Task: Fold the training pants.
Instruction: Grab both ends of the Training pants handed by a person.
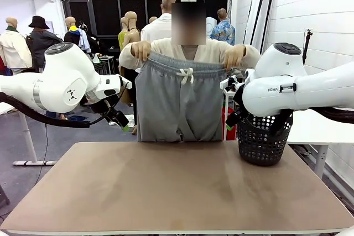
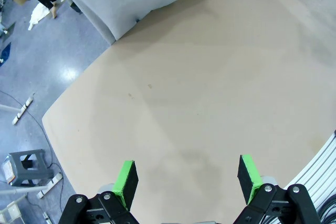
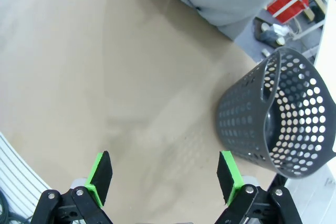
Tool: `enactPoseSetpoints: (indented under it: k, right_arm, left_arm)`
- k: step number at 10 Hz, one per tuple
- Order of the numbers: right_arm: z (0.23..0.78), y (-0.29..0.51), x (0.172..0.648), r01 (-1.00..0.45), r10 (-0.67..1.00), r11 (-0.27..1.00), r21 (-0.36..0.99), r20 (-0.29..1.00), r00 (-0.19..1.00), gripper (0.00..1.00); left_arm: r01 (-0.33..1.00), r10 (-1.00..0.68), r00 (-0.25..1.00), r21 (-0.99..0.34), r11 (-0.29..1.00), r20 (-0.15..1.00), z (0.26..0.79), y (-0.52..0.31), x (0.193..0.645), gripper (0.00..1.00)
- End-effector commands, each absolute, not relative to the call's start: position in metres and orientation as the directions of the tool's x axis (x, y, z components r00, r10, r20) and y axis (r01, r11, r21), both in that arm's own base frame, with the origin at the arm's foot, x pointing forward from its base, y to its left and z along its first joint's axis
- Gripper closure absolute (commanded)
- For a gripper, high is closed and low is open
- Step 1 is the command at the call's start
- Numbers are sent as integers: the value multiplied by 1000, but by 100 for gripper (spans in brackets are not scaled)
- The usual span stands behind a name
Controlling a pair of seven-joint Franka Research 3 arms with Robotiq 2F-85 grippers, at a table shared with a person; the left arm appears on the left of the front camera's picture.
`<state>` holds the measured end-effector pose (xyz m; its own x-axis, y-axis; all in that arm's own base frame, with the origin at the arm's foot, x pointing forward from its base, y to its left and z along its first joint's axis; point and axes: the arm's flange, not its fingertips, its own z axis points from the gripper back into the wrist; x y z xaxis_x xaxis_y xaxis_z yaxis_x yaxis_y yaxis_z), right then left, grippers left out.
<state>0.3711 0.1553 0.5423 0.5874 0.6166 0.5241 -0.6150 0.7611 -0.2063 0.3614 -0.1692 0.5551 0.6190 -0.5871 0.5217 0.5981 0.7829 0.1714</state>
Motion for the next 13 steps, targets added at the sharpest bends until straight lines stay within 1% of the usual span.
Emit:
enactPoseSetpoints:
  k: [1, 13]
  right_arm:
    - [542, 155, 371, -615, 616, 761, -206, 524, 588, 0]
    - [542, 155, 371, -615, 616, 761, -206, 524, 588, 0]
  left_arm:
    - [599, -586, 620, 168, 783, 522, 555, -169, 362, 0]
    - [599, -586, 620, 168, 783, 522, 555, -169, 362, 0]
